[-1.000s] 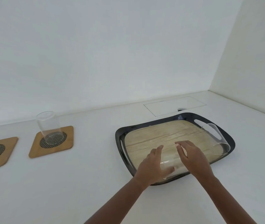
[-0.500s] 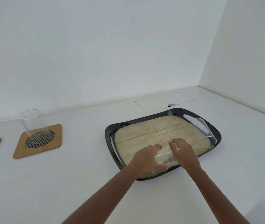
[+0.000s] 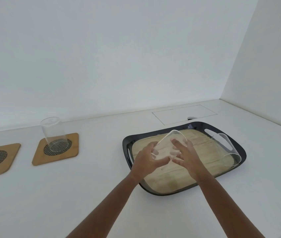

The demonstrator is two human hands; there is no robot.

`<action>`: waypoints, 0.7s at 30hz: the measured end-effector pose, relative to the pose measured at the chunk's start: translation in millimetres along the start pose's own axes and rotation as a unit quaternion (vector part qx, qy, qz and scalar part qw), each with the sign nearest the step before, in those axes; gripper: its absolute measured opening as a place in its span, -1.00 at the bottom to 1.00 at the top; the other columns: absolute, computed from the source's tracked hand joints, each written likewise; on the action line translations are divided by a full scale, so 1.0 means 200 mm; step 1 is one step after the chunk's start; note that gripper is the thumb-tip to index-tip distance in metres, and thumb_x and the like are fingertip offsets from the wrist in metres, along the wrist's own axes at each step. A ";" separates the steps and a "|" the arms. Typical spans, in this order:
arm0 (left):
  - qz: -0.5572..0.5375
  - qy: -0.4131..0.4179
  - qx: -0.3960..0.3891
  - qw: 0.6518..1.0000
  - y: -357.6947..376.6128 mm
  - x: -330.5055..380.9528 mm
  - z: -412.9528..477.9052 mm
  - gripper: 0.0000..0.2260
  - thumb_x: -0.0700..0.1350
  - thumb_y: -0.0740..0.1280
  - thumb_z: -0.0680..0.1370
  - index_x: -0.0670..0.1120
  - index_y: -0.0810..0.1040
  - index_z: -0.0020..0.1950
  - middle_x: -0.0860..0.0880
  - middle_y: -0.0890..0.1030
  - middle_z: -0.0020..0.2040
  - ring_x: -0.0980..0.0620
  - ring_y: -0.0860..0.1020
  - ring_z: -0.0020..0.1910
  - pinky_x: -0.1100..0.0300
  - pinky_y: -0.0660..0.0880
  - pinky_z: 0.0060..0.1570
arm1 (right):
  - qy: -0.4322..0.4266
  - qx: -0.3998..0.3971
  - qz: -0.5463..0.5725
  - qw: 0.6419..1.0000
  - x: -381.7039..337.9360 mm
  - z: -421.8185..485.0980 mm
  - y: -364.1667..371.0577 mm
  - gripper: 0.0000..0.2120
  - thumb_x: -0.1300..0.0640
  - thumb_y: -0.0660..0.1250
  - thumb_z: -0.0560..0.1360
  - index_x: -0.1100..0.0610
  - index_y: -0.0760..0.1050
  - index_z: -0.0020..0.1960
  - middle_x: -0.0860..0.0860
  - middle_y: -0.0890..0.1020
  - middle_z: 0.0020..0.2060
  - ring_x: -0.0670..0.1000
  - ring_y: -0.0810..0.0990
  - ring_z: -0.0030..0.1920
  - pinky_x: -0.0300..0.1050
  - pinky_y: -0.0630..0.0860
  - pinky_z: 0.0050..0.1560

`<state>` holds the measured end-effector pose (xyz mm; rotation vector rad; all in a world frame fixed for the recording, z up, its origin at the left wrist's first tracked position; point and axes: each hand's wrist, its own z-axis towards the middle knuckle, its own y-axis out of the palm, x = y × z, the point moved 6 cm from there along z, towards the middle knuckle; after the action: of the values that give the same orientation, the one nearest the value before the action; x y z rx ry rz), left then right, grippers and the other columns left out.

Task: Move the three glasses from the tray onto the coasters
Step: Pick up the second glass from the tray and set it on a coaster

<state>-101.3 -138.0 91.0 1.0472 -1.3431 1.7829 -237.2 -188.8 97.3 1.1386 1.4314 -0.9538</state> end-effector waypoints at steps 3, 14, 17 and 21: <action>-0.018 -0.007 0.019 1.000 -0.10 -0.02 -0.02 -0.38 0.19 0.38 0.25 0.03 0.40 0.26 -0.01 0.57 0.03 0.04 0.57 0.03 0.16 0.52 0.03 | 0.012 -0.053 0.035 0.998 -0.02 -0.01 0.13 -0.37 0.04 0.36 0.45 0.08 0.12 0.39 0.16 0.47 0.21 0.16 0.55 0.12 -0.10 0.54 -0.13; 0.076 -0.027 0.068 0.994 -0.50 -0.15 -0.17 -0.35 0.11 0.45 0.37 -0.03 0.25 0.34 0.01 0.51 0.03 0.02 0.51 0.05 0.12 0.48 0.10 | -0.063 -0.075 0.009 0.995 -0.11 -0.10 0.62 -0.62 0.22 0.47 0.34 0.18 0.38 0.08 0.04 0.55 -0.12 0.04 0.55 -0.08 -0.10 0.49 -0.08; 0.052 -0.043 0.091 0.994 -0.62 -0.19 -0.22 -0.39 0.06 0.48 0.35 -0.09 0.27 0.25 -0.01 0.50 -0.02 -0.02 0.52 0.04 0.12 0.47 0.05 | -0.110 -0.074 -0.057 0.989 -0.13 -0.16 0.78 -0.44 0.19 0.50 0.31 0.12 0.31 0.22 0.01 0.54 0.04 0.03 0.55 0.04 -0.10 0.51 0.03; 0.011 -0.050 0.129 0.990 -0.80 -0.23 -0.28 -0.41 -0.05 0.52 0.33 -0.15 0.29 0.21 -0.02 0.50 0.00 -0.03 0.52 0.04 0.16 0.44 0.03 | -0.192 -0.097 -0.121 0.969 -0.16 -0.26 1.00 -0.31 0.17 0.51 0.30 0.07 0.25 0.33 -0.09 0.46 0.11 -0.01 0.49 0.11 -0.16 0.40 0.06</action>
<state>46.4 -45.9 110.2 1.2785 -1.2089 1.9814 -54.5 -97.1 138.8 0.6021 1.3265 -1.1073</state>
